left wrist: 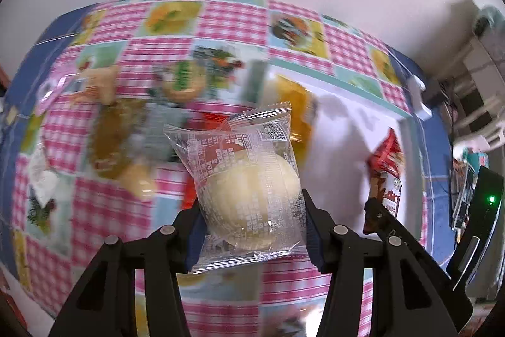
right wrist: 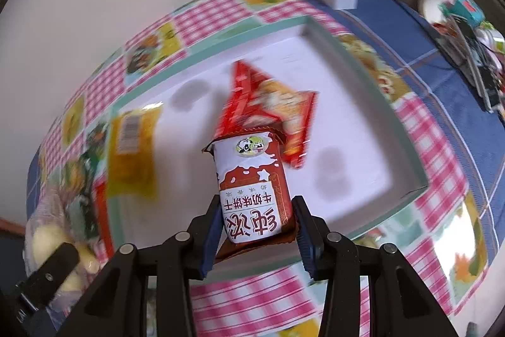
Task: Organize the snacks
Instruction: 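Lift both packets and carry them over the white tray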
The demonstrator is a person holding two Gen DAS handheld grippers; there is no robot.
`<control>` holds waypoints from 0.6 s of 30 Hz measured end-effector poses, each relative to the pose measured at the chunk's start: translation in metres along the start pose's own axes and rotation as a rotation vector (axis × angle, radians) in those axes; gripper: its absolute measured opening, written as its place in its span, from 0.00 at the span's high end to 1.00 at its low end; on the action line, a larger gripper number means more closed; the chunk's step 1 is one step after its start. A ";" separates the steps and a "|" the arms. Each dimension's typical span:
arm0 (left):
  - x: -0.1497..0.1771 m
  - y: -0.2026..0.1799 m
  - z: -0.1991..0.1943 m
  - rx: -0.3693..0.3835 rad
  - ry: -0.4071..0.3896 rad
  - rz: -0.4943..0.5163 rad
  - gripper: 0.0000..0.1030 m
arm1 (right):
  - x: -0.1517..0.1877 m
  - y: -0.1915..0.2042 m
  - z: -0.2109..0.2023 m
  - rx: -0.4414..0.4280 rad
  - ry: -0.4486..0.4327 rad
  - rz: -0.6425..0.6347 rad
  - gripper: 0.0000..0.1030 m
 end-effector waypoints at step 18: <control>0.009 -0.034 0.043 0.059 0.018 0.067 0.46 | -0.010 -0.021 0.016 0.061 -0.002 0.030 0.56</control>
Point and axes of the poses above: each gripper's, at about its wrist camera, not at the fingertips, and z roughly the way its jaws point, y to its left, x to its underside, the point moved 9 cm from there along z, roughly the way its jaws point, and after that the axes turned 15 degrees about -y, right-handed, at the moved point
